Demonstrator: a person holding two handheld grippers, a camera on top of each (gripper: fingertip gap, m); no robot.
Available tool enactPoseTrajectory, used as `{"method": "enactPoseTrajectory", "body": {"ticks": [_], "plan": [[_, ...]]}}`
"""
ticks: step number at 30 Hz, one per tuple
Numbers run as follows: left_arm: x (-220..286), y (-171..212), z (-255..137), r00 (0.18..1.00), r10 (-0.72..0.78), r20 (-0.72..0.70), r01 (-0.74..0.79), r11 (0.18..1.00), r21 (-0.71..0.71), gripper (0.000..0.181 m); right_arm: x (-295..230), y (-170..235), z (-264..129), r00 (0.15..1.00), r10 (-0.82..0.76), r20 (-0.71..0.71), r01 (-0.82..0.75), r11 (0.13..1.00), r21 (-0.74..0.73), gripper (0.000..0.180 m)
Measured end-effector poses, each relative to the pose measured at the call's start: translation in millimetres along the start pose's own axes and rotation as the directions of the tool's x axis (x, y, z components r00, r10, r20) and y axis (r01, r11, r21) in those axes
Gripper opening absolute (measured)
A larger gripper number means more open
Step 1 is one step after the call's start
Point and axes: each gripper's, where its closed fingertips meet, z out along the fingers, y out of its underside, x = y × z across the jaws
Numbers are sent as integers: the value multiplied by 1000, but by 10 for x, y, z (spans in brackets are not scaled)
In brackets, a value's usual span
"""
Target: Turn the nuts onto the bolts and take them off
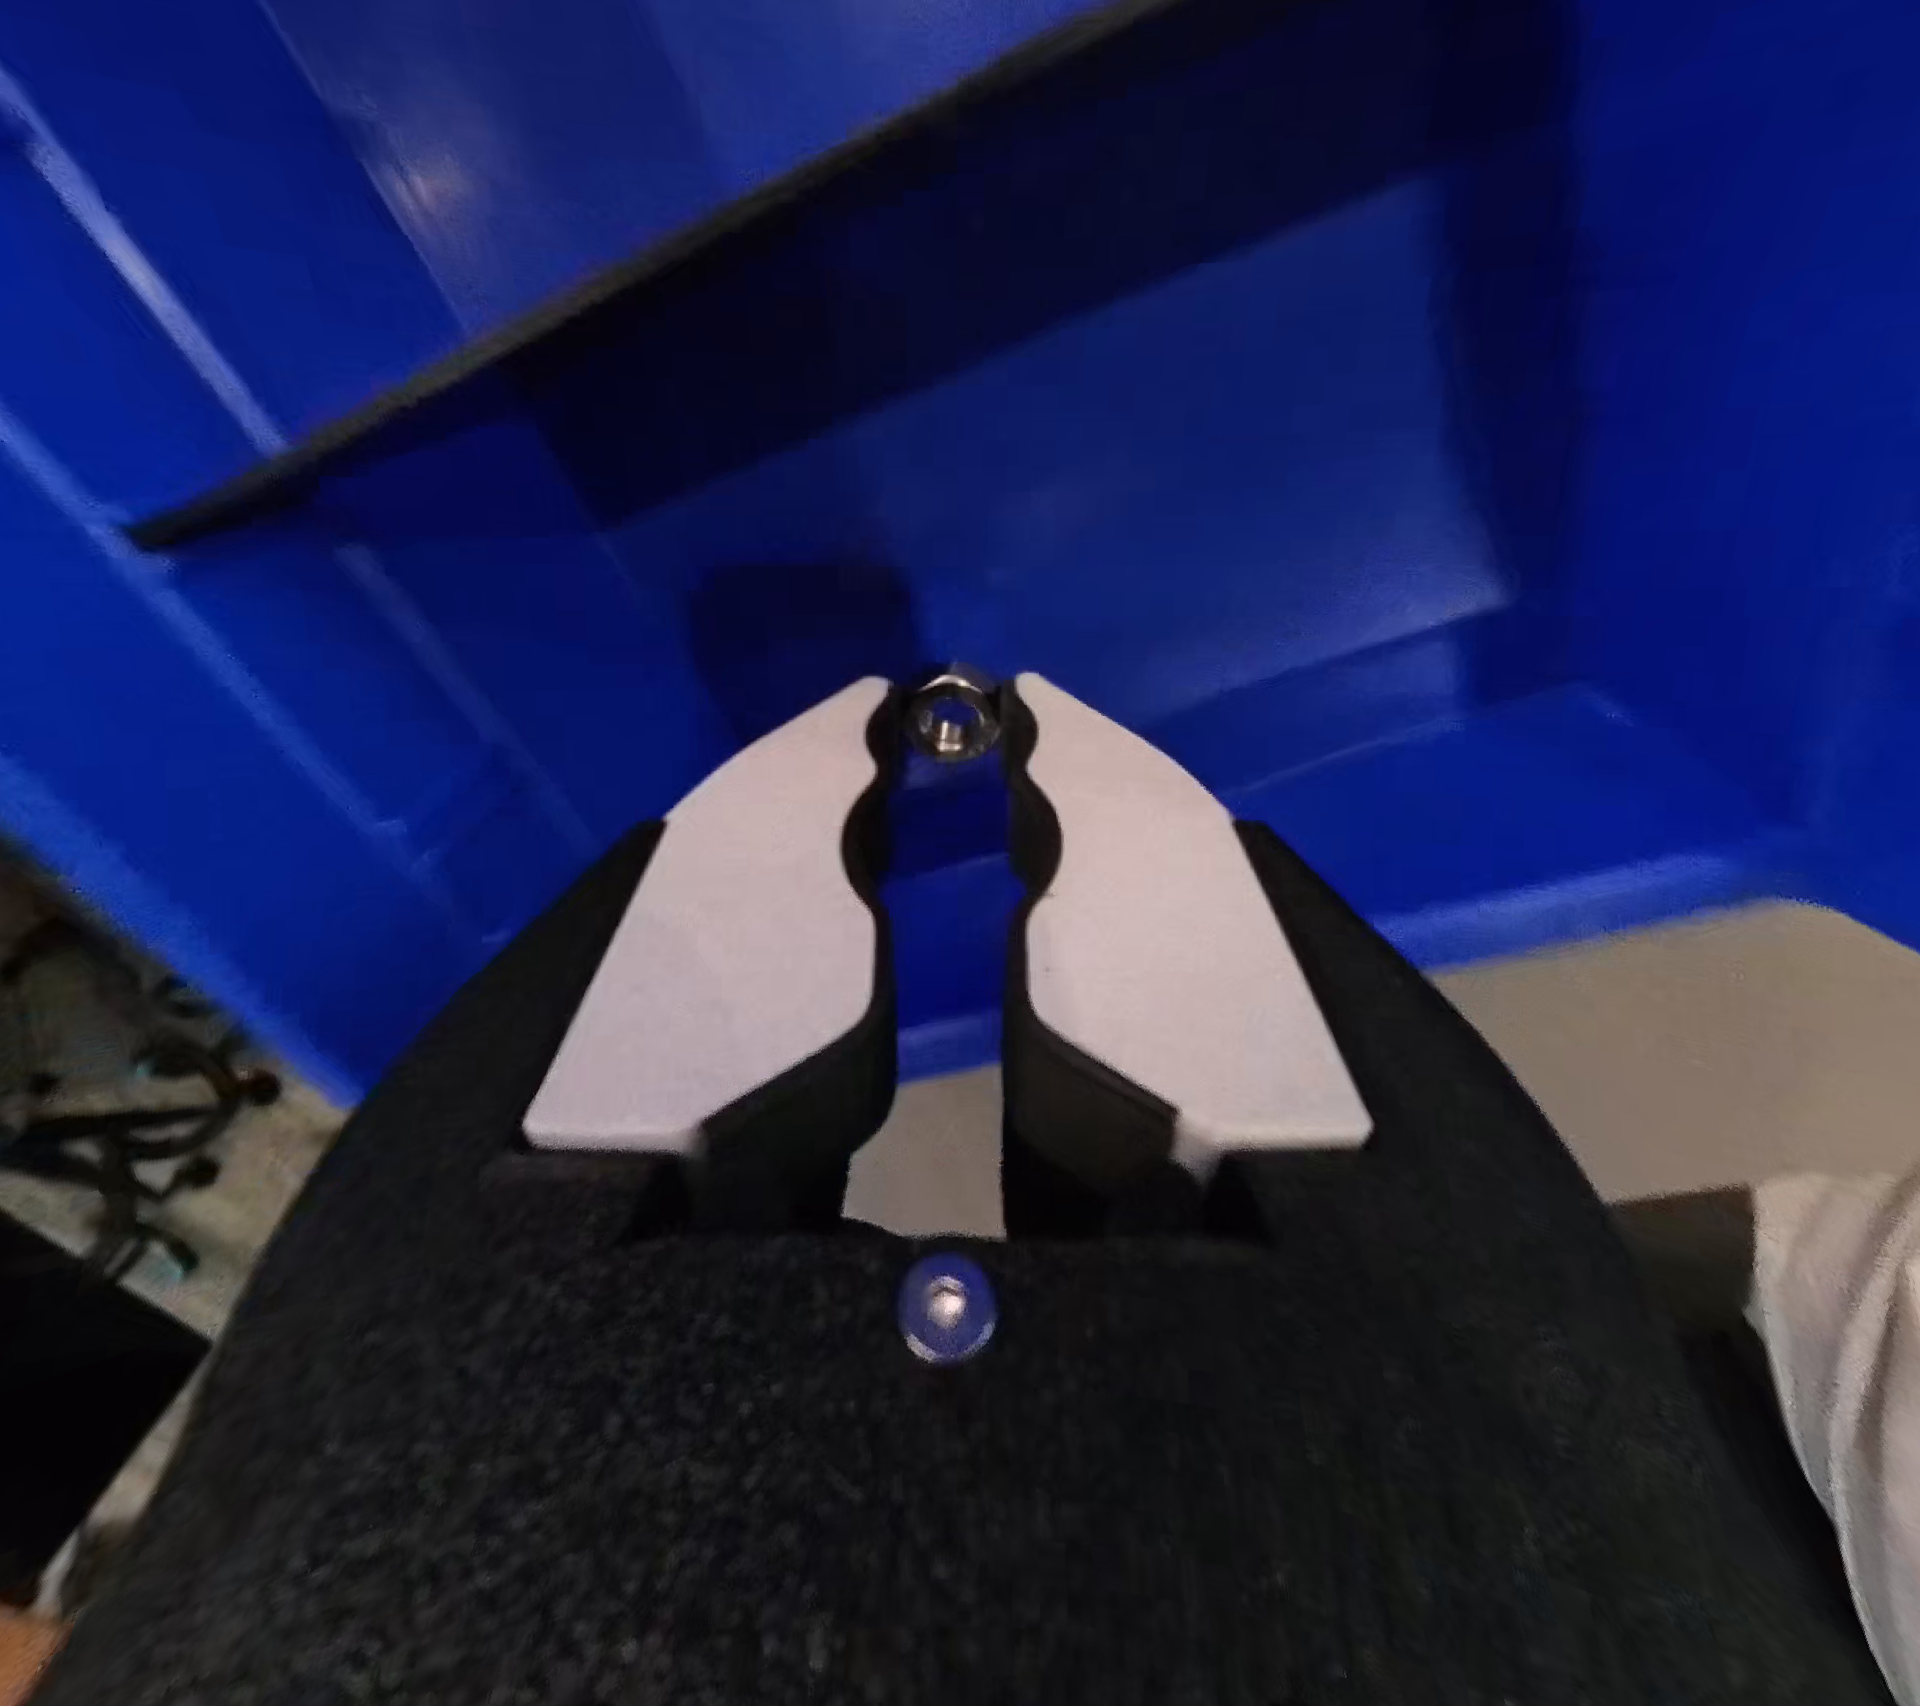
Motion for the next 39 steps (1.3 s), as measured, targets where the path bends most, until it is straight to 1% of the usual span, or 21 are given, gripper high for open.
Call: {"method": "enactPoseTrajectory", "body": {"ticks": [3, 6, 8, 10, 11, 13, 15, 18, 22, 27, 30, 39], "plan": [[259, -314, -548, 991, 132, 19, -133, 985, 109, 17, 2, 5, 2, 1000, -8, -5, 8, 1000, -2, 34], [755, -681, -1133, 941, 333, 65, -340, 918, 203, 17, 22, -11, -7, 1000, -8, -15, 8, 1000, 7, 33], [1216, -889, -1382, 860, 503, 92, -510, 831, 223, 17, 37, -40, -22, 1000, -7, -20, 7, 1000, 24, 33], [1723, -1075, -1440, 748, 657, 94, -660, 721, 211, 18, 55, -66, -43, 1000, -5, -27, 6, 999, 39, 33], [1959, -1177, -1397, 697, 712, 84, -712, 675, 195, 17, 62, -85, -55, 1000, -1, -27, 2, 999, 50, 33], [2327, -1439, -1223, 622, 778, 88, -780, 608, 149, 17, 67, -130, -80, 1000, 9, -20, -8, 997, 75, 32], [2637, -1718, -986, 583, 809, 70, -810, 573, 127, 17, 68, -148, -96, 1000, 12, -17, -10, 996, 86, 32], [2912, -2060, -593, 564, 826, 29, -824, 559, 94, 17, 46, -155, -105, 1000, 7, -8, -7, 996, 91, 32], [3020, -2320, -157, 587, 809, -27, -807, 588, 55, 17, 37, -150, -109, 1000, 4, -3, -4, 996, 89, 31], [3021, -2349, 116, 602, 794, -77, -795, 606, 36, 17, 53, -139, -101, 1000, 23, 2, -23, 996, 84, 31], [3060, -2299, 184, 598, 794, -106, -795, 605, 44, 17, 45, -127, -94, 1000, 22, 4, -22, 997, 76, 31], [3155, -2229, 287, 580, 808, -105, -809, 586, 39, 17, 23, -108, -84, 1000, 15, 11, -15, 998, 65, 29]]}}
